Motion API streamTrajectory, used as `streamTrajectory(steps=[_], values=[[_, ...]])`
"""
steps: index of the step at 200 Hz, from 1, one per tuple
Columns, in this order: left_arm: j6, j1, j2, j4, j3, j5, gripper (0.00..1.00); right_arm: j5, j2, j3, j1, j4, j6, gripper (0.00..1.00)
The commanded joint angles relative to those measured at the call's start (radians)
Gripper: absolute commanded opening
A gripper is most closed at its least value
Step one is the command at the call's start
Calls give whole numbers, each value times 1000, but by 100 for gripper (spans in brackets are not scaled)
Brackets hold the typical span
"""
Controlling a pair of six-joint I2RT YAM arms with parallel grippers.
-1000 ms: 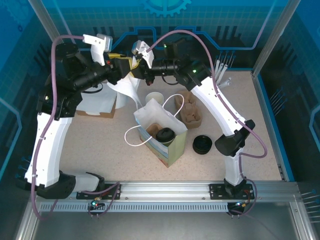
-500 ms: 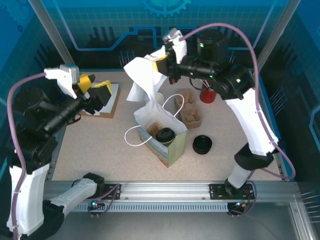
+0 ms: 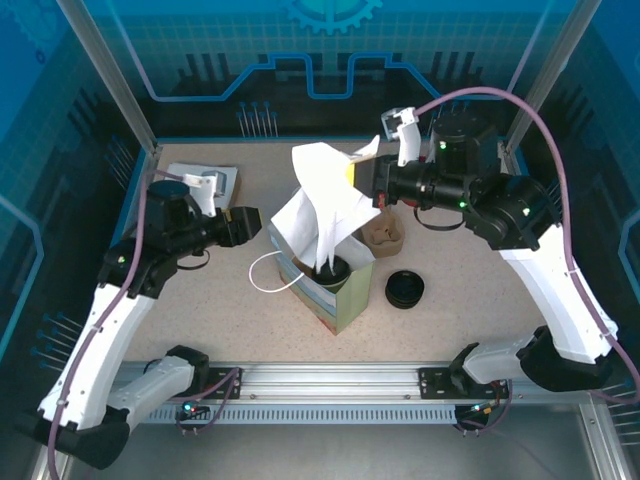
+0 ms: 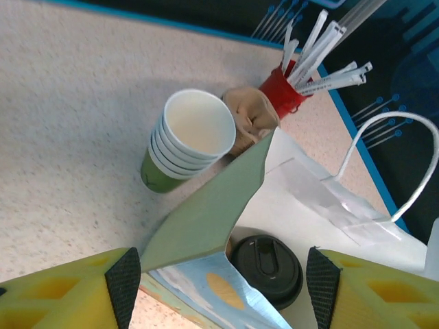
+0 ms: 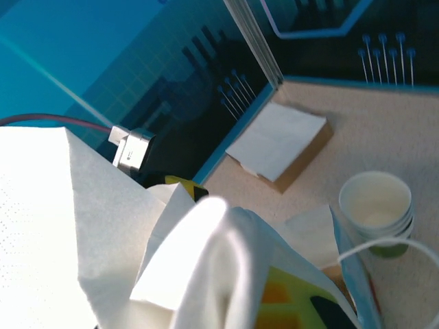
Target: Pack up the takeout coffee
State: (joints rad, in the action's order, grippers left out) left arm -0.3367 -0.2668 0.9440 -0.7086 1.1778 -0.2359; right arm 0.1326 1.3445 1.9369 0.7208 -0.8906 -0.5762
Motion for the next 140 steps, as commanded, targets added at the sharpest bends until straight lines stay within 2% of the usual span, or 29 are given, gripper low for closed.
streamTrajectory(steps=[1,65,118,140], values=[[-54,-7,26,78,-31,-100,68,-59,-7,-54,31,1,-83,1],[-92,-7,113,156,-73,-206,66,-213,24,-158,97,3,-80,1],[-110,-8,131,162,-123,-231,62,-422,56,-176,191,-68,-39,0],[-120,-8,131,173,-142,-237,60,-459,70,-181,221,-92,-25,0]])
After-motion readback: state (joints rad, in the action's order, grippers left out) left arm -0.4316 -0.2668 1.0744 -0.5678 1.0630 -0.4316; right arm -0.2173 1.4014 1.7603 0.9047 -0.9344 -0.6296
